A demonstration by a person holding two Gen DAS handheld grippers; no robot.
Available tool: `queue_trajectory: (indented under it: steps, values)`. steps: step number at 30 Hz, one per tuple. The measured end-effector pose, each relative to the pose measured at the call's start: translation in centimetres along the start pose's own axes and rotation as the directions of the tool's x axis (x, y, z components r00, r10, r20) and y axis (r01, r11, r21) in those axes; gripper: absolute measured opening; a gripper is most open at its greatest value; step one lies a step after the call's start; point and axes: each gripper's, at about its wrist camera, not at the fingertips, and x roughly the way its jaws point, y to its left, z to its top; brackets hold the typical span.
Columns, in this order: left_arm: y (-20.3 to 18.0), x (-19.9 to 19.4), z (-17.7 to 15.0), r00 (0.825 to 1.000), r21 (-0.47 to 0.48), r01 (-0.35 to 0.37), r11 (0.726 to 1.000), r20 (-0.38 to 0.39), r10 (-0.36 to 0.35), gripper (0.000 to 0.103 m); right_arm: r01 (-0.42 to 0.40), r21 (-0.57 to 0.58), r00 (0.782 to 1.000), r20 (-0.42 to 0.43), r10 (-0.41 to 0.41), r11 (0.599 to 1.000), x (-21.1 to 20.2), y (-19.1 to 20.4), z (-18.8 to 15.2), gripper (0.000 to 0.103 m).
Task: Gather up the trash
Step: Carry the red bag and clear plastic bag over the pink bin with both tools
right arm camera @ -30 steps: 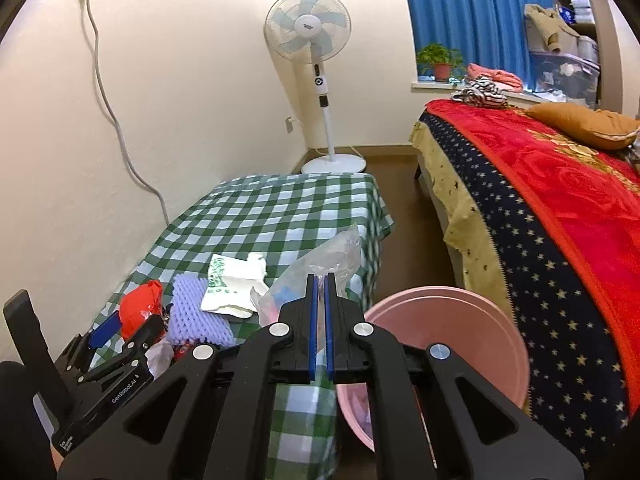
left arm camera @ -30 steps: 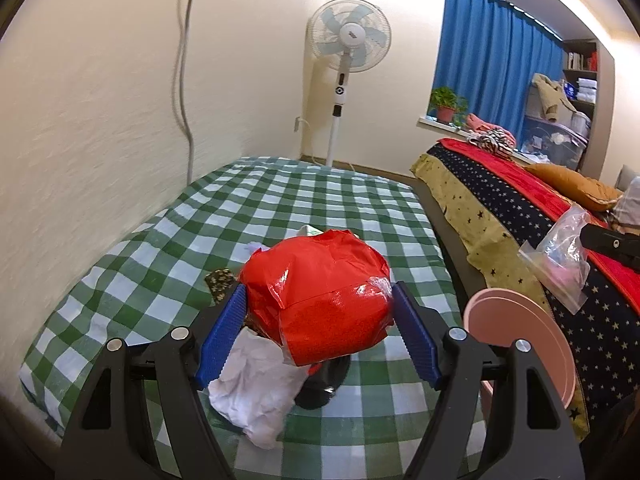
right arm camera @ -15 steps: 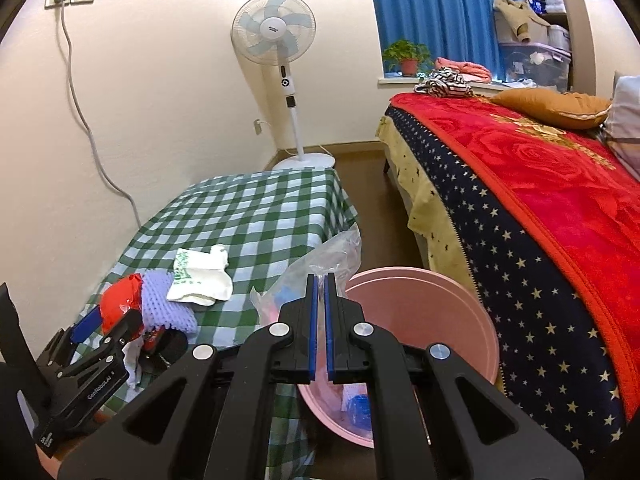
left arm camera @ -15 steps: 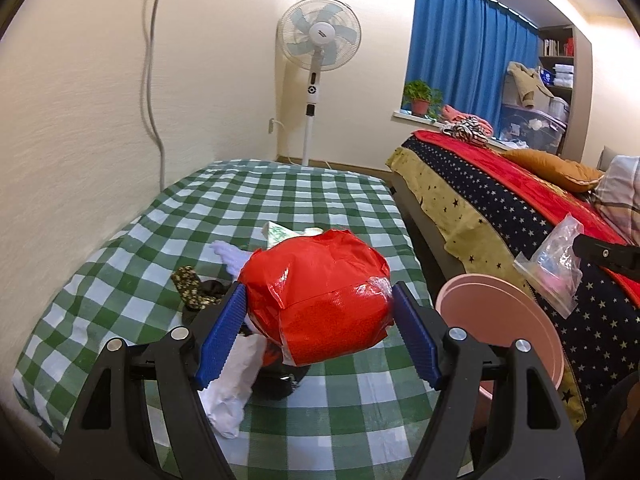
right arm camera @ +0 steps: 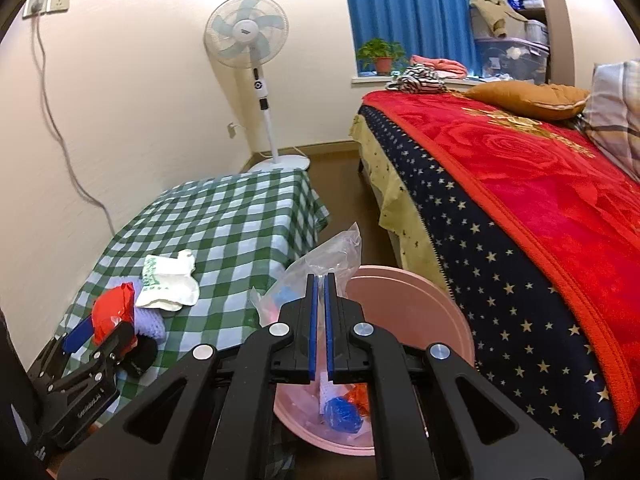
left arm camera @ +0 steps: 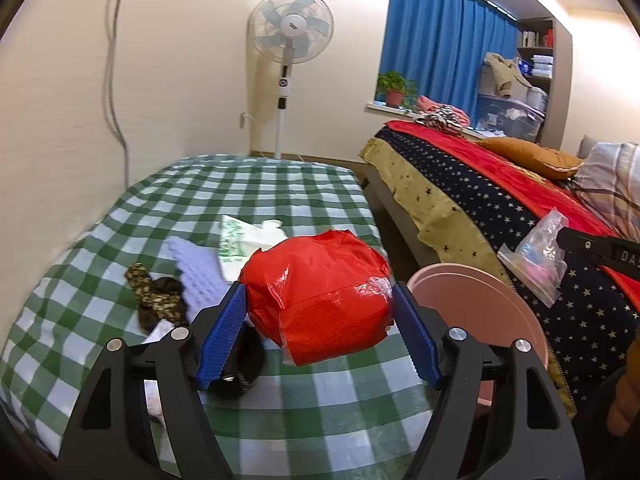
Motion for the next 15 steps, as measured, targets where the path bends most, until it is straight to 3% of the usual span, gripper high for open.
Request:
queue_trajectory:
  steps: [15]
  values:
    - [-4.9,2.4,-0.6,0.990,0.051,0.138,0.989,-0.029,-0.137,0.071,0.095,0.067,0.995,0.029,-0.097,0.993,0.1,-2.9,0.7,0.004]
